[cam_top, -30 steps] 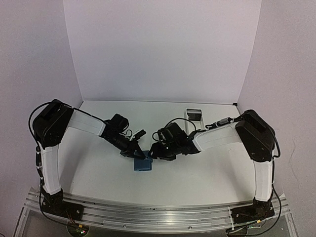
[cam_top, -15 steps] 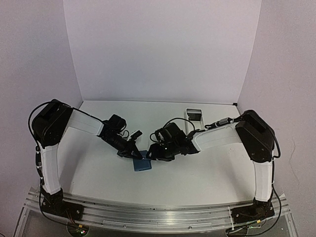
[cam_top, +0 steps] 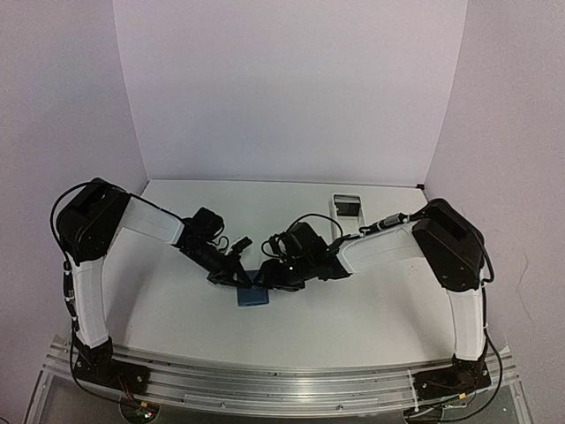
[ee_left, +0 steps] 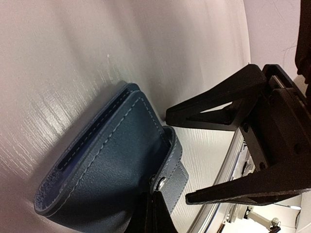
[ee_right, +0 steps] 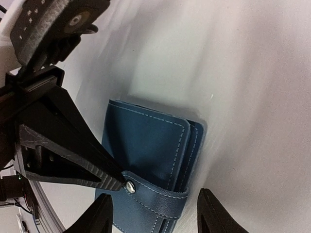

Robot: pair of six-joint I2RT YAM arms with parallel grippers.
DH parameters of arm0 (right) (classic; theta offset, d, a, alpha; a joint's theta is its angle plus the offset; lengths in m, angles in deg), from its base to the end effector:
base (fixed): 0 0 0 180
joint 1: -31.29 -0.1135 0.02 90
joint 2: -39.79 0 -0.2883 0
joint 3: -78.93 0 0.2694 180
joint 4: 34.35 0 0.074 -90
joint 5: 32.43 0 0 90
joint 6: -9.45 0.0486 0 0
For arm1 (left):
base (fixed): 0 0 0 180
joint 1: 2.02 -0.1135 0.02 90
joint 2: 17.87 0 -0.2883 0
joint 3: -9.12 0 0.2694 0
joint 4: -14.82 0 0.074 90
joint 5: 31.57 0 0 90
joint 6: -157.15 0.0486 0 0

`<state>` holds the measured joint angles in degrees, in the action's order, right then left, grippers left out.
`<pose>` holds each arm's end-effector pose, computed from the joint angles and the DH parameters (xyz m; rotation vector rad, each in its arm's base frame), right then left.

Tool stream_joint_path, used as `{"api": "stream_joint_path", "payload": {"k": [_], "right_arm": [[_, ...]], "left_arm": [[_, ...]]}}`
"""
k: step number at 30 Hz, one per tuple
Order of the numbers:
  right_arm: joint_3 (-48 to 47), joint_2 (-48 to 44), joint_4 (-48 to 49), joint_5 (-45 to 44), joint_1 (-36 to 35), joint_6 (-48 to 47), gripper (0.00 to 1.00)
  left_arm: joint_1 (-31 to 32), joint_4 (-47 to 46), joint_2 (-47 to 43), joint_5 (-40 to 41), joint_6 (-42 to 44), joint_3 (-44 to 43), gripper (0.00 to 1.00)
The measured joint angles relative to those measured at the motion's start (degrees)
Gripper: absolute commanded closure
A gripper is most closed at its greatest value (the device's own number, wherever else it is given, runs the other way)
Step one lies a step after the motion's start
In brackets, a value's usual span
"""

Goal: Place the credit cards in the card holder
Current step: Close the card holder at the center of the board.

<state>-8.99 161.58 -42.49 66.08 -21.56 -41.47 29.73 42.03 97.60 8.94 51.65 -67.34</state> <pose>0.2879 0.3919 0.1267 -0.3823 2.4744 0.9302 0.3172 -0.2397 0.1076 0.6597 2.7130 -1.4080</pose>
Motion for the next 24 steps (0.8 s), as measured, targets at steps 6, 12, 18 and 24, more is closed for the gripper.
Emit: {"api": "stream_joint_path", "payload": {"k": [6,12,18,24], "right_arm": [[-1.4,1.4,1.3,-0.1,-0.3,0.6,0.50],[-2.0,2.1,1.2,-1.9,-0.7,1.7,0.56],[-2.9,2.4,-0.2,-5.6,-2.2,0.9,0.56],[-3.4,2.5,-1.8,-11.1,-4.1,-0.6,0.66]], "left_arm": [[0.1,0.1,0.0,0.2,0.0,0.0,1.00],[0.1,0.7,0.0,1.1,0.0,0.0,1.00],[0.1,1.6,-0.3,1.8,-0.8,-0.1,1.00],[0.1,2.3,-0.3,1.9,-2.2,-0.1,1.00]]}}
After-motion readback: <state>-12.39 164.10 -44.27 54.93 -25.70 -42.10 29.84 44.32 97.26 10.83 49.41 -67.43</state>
